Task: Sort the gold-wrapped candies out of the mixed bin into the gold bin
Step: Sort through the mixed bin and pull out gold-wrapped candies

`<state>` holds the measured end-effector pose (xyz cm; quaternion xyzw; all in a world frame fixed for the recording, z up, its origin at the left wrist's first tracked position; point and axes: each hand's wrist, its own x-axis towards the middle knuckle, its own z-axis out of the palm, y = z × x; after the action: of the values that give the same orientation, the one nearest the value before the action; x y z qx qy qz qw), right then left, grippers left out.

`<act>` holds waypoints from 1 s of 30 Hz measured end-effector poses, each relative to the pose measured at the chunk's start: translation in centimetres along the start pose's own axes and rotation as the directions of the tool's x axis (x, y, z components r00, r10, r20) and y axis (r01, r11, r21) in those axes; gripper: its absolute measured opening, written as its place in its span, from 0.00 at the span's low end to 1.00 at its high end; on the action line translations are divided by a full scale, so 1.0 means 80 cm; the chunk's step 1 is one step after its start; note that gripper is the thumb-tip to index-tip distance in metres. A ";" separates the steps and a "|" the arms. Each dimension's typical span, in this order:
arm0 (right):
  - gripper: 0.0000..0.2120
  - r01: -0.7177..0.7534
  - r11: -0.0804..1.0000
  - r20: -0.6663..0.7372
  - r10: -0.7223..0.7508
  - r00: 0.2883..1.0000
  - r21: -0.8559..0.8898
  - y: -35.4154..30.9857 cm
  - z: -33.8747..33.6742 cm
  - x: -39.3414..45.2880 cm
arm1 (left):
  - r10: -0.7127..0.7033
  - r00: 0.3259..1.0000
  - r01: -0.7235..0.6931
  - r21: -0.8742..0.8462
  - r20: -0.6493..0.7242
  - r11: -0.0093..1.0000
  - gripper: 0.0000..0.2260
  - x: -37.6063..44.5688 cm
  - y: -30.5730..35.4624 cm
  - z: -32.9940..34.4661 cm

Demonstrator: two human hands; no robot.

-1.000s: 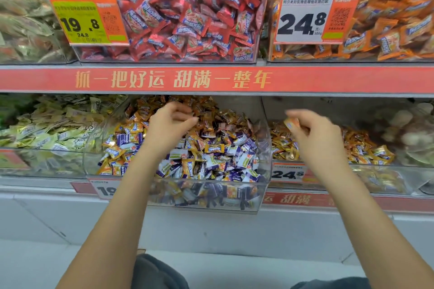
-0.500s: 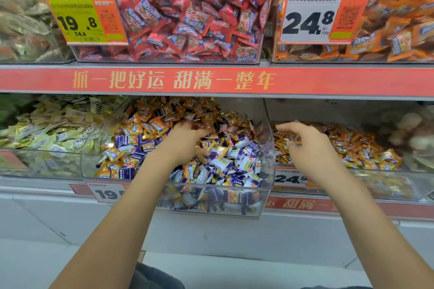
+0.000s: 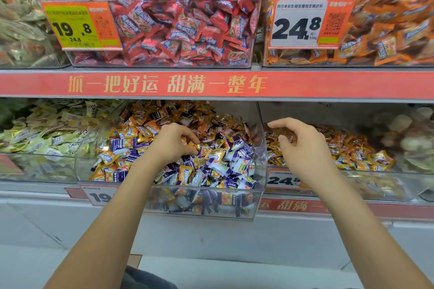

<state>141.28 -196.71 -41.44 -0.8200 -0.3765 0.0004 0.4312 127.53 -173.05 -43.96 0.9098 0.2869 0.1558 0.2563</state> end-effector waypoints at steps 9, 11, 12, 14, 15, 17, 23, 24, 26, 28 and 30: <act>0.14 0.171 0.982 -0.110 -0.162 0.981 0.083 -0.020 0.007 -0.006 | -0.144 0.967 0.042 -0.427 -0.209 0.903 0.07 -0.017 0.020 -0.019; 0.15 0.267 0.955 -0.065 -0.260 0.963 0.128 -0.032 0.015 -0.008 | -0.168 0.977 0.064 -0.567 -0.134 0.821 0.07 -0.026 0.036 -0.024; 0.16 0.303 0.942 -0.013 -0.305 0.952 0.143 -0.038 0.020 -0.010 | -0.163 0.983 0.075 -0.626 -0.084 0.776 0.07 -0.031 0.045 -0.024; 0.22 0.317 0.935 0.105 -0.336 0.936 0.161 -0.047 0.034 -0.012 | -0.123 0.992 0.090 -0.737 0.010 0.670 0.09 -0.041 0.067 -0.020; 0.25 0.310 0.936 0.147 -0.334 0.931 0.167 -0.050 0.041 -0.012 | -0.098 0.994 0.096 -0.787 0.046 0.610 0.10 -0.045 0.078 -0.016; 0.28 0.313 0.937 0.179 -0.338 0.924 0.156 -0.053 0.053 -0.012 | -0.062 0.994 0.108 -0.842 0.088 0.528 0.08 -0.049 0.095 -0.004; 0.26 0.347 0.937 0.189 -0.347 0.919 0.034 -0.049 0.060 -0.008 | 0.033 0.986 0.135 -0.887 0.166 0.442 0.06 -0.048 0.111 0.021; 0.25 0.342 0.939 0.176 -0.344 0.922 0.040 -0.048 0.059 -0.007 | 0.076 0.979 0.138 -0.893 0.187 0.427 0.06 -0.047 0.112 0.023; 0.21 0.346 0.935 0.149 -0.354 0.923 0.079 -0.045 0.057 -0.008 | 0.146 0.961 0.167 -0.913 0.235 0.372 0.07 -0.047 0.118 0.022; 0.15 0.376 0.918 0.095 -0.389 0.916 0.128 -0.041 0.056 -0.009 | 0.162 0.942 0.260 -0.944 0.294 0.205 0.15 -0.045 0.117 0.017; 0.12 0.365 0.919 0.016 -0.371 0.928 0.149 -0.037 0.051 -0.007 | 0.165 0.916 0.349 -0.930 0.365 0.117 0.22 -0.043 0.110 0.008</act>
<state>137.71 -193.17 -42.06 -0.7012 -0.5321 -0.0355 0.4732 128.98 -181.55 -40.09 0.4988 0.1124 0.1091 0.8524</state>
